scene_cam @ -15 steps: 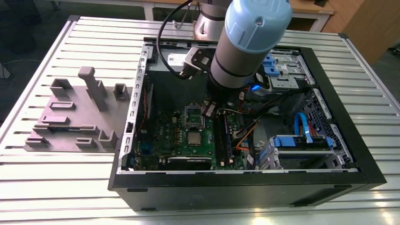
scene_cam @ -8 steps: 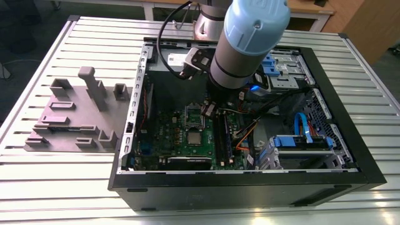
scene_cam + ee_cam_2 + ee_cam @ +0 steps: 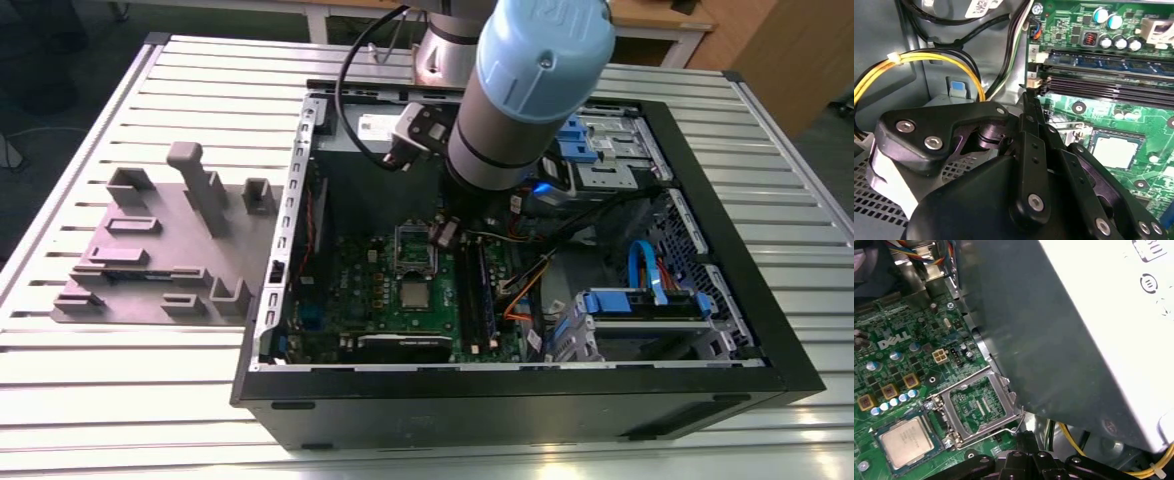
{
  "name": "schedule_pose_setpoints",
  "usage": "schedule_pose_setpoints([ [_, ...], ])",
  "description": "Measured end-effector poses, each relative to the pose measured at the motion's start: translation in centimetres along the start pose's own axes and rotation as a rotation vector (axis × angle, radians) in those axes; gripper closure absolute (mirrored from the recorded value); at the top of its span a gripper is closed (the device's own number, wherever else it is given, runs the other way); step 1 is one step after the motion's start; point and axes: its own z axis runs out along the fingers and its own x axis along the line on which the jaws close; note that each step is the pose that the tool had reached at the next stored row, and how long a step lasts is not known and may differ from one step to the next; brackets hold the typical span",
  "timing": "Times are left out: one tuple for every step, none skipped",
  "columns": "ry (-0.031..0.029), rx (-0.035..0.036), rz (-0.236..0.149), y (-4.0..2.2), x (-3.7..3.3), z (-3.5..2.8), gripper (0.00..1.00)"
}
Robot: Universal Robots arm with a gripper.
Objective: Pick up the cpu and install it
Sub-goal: 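Close the cpu cover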
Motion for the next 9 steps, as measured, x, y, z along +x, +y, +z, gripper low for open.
schedule_pose_setpoints([
  [-0.0019,-0.0010,0.000,0.03,-0.06,0.06,0.89],
  [-0.0034,-0.0017,0.000,0.06,-0.11,0.11,0.89],
  [-0.0054,-0.0028,0.000,0.07,-0.14,0.18,0.89],
  [-0.0072,-0.0038,0.000,0.08,-0.15,0.20,0.89],
  [-0.0083,-0.0044,0.000,0.08,-0.15,0.23,0.89],
  [-0.0090,-0.0048,0.000,0.08,-0.14,0.26,0.89],
  [-0.0094,-0.0050,0.000,0.10,-0.13,0.28,0.89],
  [-0.0095,-0.0050,0.000,0.13,-0.11,0.30,0.89],
  [-0.0099,-0.0053,0.000,0.19,-0.08,0.31,0.89],
])
